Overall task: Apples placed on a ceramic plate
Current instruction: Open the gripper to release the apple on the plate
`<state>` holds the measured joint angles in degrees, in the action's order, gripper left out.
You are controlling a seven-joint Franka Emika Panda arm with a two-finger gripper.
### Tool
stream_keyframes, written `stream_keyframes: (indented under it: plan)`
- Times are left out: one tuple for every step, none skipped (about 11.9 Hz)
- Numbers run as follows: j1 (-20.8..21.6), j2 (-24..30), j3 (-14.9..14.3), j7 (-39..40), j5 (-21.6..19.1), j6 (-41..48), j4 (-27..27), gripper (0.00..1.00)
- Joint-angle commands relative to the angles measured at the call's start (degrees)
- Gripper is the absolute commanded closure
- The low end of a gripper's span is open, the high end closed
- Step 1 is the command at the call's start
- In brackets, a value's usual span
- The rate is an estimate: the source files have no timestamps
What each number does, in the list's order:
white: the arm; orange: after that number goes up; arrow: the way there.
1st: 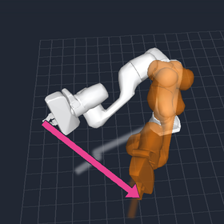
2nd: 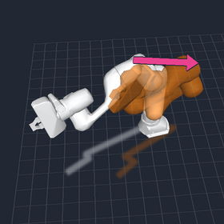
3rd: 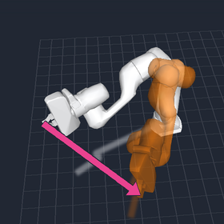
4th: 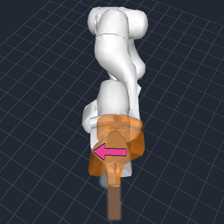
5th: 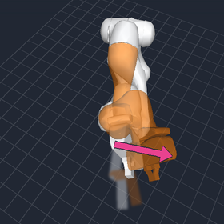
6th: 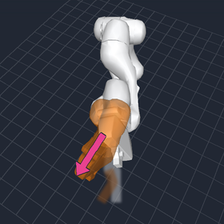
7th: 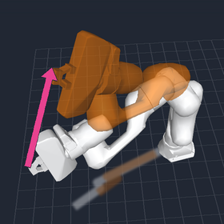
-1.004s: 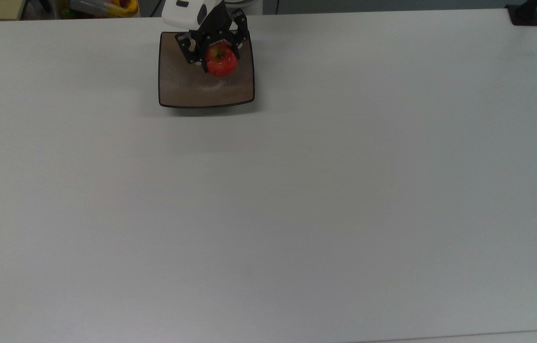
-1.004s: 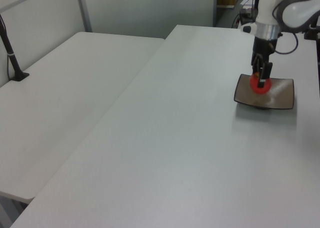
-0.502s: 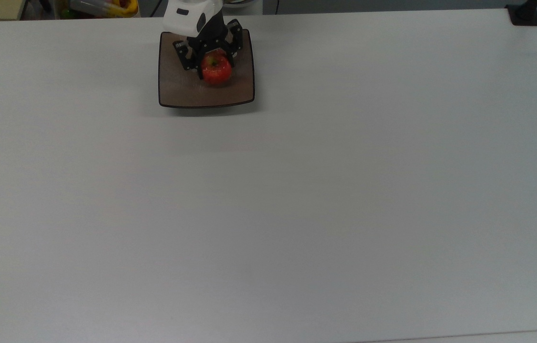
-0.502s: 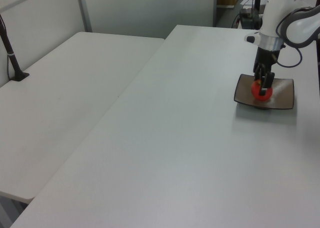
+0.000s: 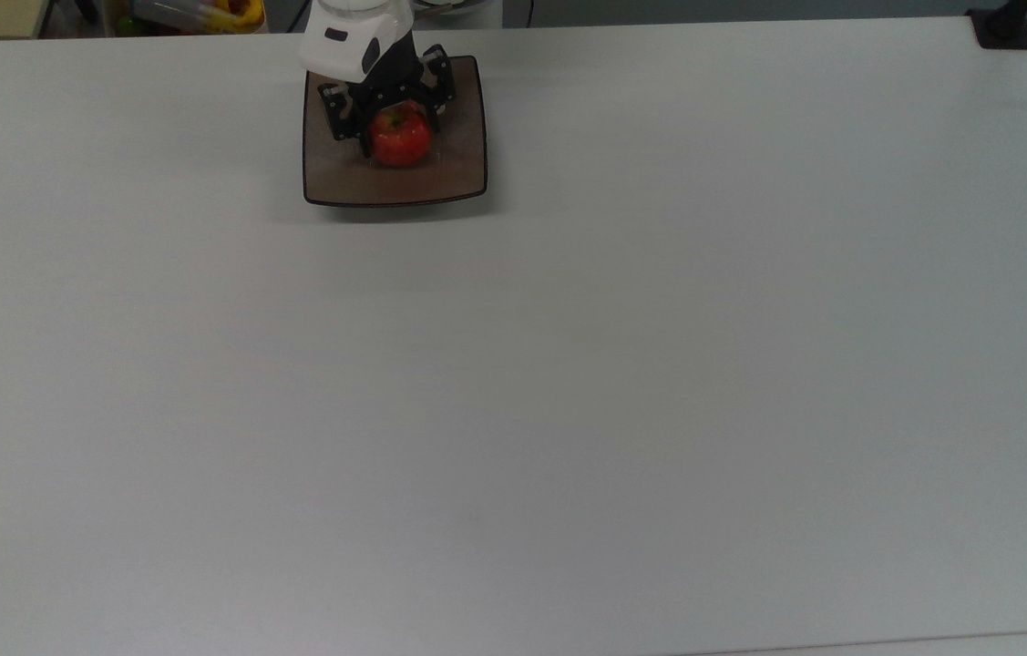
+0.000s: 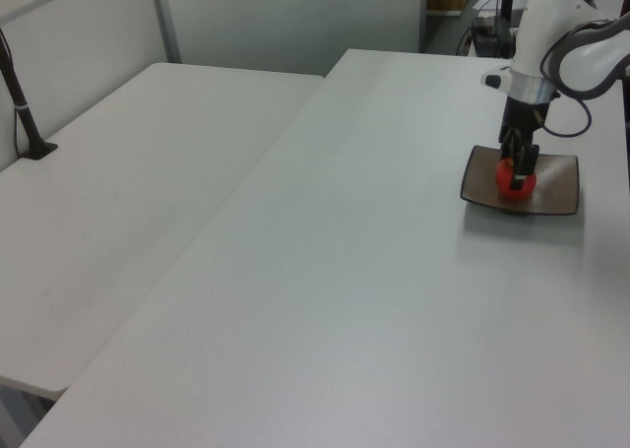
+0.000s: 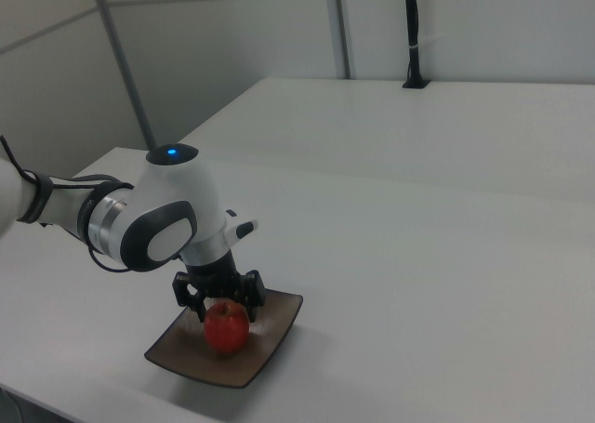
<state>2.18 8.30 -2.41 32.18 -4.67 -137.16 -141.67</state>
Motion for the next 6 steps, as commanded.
stream_keyframes:
  plan:
    - [-0.07,0.05,-0.49,0.25,0.72,2.24,0.6,0.0]
    - [0.11,-0.04,-0.49,-0.1,0.72,4.42,1.91,0.0]
    - [0.02,-0.04,-0.49,-1.67,0.72,8.62,4.79,0.0]
    - [0.11,-0.21,-0.49,-4.99,0.72,13.18,8.91,0.0]
    - [0.2,-0.21,-0.49,-8.77,0.72,17.06,13.48,0.0]
    - [0.28,-0.39,-0.49,-12.81,0.72,21.53,18.05,0.0]
